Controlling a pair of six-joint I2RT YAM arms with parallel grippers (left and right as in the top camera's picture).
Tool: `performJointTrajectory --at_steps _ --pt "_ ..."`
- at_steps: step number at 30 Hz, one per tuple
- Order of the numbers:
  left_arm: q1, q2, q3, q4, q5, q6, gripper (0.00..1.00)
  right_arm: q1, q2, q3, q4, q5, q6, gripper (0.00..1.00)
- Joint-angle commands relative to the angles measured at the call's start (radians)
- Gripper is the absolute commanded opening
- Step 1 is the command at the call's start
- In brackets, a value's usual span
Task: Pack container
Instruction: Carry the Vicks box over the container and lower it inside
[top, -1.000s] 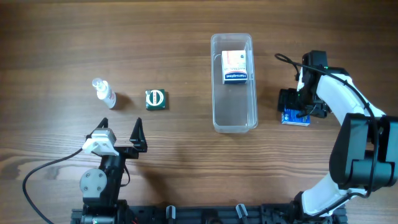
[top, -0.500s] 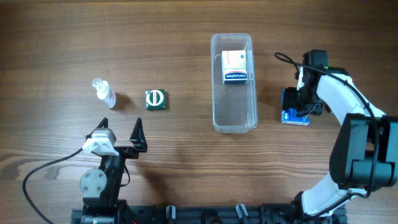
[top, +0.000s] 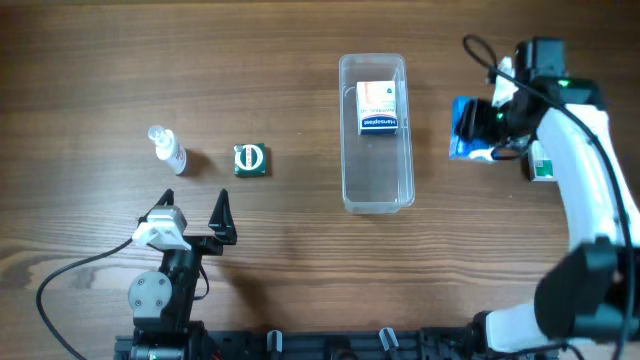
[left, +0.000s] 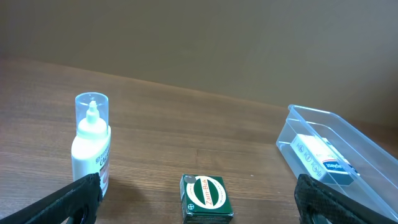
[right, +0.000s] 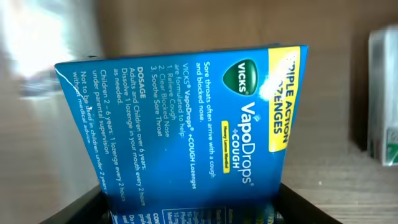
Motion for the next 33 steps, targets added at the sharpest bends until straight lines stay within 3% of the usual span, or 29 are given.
performJointTrajectory --at_steps 1,12,23,33 --pt "0.007 -0.005 -0.006 -0.001 0.016 0.013 1.00 0.078 -0.084 0.090 -0.024 -0.073 0.064 0.67" --pt "0.007 -0.005 -0.006 -0.001 0.016 0.013 1.00 0.391 -0.042 0.140 0.122 0.065 0.207 0.73" --pt "0.007 -0.005 -0.006 -0.001 0.016 0.013 1.00 0.423 0.139 0.140 0.327 0.119 0.229 0.72" --pt "0.007 -0.005 -0.006 -0.001 0.015 0.012 1.00 0.423 0.225 0.140 0.407 0.256 0.222 0.72"
